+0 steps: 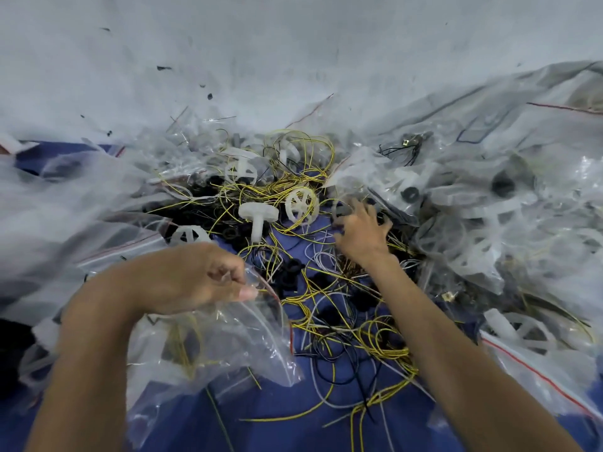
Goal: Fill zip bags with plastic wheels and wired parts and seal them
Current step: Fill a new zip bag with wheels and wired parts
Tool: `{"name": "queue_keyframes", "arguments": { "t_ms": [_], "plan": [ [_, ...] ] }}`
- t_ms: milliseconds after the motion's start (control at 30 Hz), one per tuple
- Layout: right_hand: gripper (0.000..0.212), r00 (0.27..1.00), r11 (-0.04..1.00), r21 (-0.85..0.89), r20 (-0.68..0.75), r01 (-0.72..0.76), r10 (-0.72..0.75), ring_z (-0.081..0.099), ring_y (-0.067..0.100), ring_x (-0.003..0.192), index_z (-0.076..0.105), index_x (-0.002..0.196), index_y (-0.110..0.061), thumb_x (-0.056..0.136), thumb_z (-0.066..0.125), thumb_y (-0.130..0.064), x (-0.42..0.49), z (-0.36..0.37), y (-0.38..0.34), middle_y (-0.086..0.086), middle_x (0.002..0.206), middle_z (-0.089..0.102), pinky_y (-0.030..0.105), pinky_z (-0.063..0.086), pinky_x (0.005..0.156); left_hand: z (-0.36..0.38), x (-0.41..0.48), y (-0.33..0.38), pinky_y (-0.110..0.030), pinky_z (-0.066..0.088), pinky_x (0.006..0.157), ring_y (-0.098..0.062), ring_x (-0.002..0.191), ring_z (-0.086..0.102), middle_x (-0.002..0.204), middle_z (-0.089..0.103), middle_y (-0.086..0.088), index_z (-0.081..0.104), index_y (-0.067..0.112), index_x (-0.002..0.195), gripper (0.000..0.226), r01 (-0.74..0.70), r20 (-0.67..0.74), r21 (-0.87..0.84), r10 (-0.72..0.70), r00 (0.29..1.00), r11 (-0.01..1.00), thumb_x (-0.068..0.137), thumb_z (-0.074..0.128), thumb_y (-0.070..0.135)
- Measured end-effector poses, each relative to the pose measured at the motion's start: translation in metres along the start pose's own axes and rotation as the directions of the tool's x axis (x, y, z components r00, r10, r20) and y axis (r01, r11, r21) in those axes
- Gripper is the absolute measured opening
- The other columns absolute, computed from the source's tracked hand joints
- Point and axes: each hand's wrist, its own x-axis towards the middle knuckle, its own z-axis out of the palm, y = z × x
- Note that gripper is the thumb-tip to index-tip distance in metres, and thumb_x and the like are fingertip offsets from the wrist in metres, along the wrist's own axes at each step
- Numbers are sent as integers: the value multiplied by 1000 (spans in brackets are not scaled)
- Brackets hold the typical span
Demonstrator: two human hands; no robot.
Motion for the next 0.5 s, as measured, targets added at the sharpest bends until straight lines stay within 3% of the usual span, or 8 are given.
{"name": "queue_keyframes", "arguments": {
  "t_ms": [67, 100, 167, 233, 267, 333, 400, 500],
  "plan": [
    [23, 983, 986, 129, -165, 104, -82, 39, 24, 124, 66, 108, -20, 86, 59, -21, -6, -6, -7, 6, 133, 45, 49, 35, 102, -1, -1, 3, -41, 47, 80, -22, 77, 61, 79, 64, -6, 62, 26, 75, 45, 13, 12, 9, -13, 1000, 1000, 65, 47, 67],
    [22, 976, 956, 230, -157, 182, -149, 50, 22, 114, 68, 106, -19, 85, 62, -22, -8, -10, -12, 6, 122, 54, 41, 42, 97, 0, 0, 6, -40, 47, 80, -20, 74, 60, 78, 64, -5, 62, 26, 74, 44, 19, 21, 8, -19, 1000, 1000, 65, 47, 67],
    [28, 936, 886, 392, 141, 246, -322, 58, 17, 100, 67, 108, -19, 82, 69, -28, -16, -19, -26, 1, 108, 63, 26, 45, 86, 2, 2, 7, -39, 48, 81, -17, 73, 60, 78, 64, -3, 62, 27, 74, 42, 26, 32, 9, -26, 999, 1000, 64, 48, 66],
    [36, 796, 900, 343, 447, 269, -408, 57, 16, 100, 64, 113, -22, 80, 71, -33, -27, -20, -43, -1, 107, 63, 27, 44, 86, 3, 3, 5, -37, 49, 81, -15, 75, 62, 78, 65, -1, 62, 28, 73, 44, 47, 29, 21, -48, 998, 999, 62, 47, 68],
    [35, 778, 908, 300, 476, 294, -409, 57, 18, 100, 65, 111, -21, 79, 72, -33, -33, -17, -47, 0, 105, 63, 30, 46, 87, 3, 4, 6, -35, 49, 79, -12, 72, 62, 76, 65, 1, 63, 29, 71, 46, 59, 27, 30, -60, 998, 998, 60, 46, 71],
    [28, 837, 913, 272, 381, 305, -393, 57, 21, 95, 65, 100, -18, 78, 73, -32, -42, -12, -49, 2, 96, 60, 33, 48, 81, 4, 6, 7, -26, 47, 66, -5, 59, 57, 65, 62, 4, 64, 31, 64, 52, 70, 12, 70, -71, 997, 995, 57, 41, 77],
    [22, 898, 913, 277, 244, 298, -367, 56, 24, 93, 63, 92, -18, 78, 72, -32, -48, -11, -48, 4, 96, 60, 35, 48, 77, 4, 6, 7, -27, 45, 60, -12, 55, 56, 59, 55, -1, 64, 26, 61, 69, 76, -6, 123, -75, 997, 990, 61, 31, 86],
    [23, 953, 912, 311, 59, 266, -298, 55, 26, 100, 61, 99, -18, 85, 65, -35, -56, -15, -43, 7, 106, 61, 38, 47, 79, 3, 8, 8, -38, 48, 77, -22, 74, 61, 76, 60, -9, 67, 12, 69, 79, 85, 12, 132, -88, 996, 988, 62, 38, 85]
  ]
}}
